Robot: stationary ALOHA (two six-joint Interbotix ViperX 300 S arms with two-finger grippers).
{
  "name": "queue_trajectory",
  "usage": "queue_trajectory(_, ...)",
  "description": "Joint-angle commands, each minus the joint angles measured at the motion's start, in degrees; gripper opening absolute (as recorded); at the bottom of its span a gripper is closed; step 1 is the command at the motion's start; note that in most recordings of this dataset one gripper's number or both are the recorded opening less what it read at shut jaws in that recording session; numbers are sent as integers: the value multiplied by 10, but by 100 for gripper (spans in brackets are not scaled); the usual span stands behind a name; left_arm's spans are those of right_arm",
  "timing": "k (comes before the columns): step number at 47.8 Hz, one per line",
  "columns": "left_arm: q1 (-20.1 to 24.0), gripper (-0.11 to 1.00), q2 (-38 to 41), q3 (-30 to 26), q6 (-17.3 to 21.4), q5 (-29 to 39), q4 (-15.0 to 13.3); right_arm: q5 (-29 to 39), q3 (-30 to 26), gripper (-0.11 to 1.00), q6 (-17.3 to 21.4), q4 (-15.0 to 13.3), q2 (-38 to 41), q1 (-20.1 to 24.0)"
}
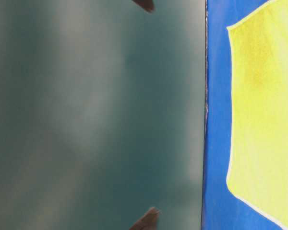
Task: Fold the yellow towel.
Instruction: 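Move both grippers toward the towel's two far corners, then grasp the far left and far right corners of the yellow towel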
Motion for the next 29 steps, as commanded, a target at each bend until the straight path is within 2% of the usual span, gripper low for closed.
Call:
queue_trajectory(1, 15, 82, 41, -23, 19, -23, 1, 0, -33, 54, -3, -7, 52, -11)
queue_trajectory(3, 22, 85, 62, -28, 26, -32, 1, 0, -42, 60, -4, -13, 77, -13)
queue_trajectory(9, 44, 84, 124, -48, 39, -53, 1, -2, -66, 55, -4, -25, 150, -24)
queue_trajectory(15, 65, 85, 193, -76, 44, -63, 0, -4, -88, 55, -4, -33, 221, -33)
queue_trajectory(29, 87, 85, 309, -125, 53, -63, 1, -7, -123, 55, -4, -45, 316, -47)
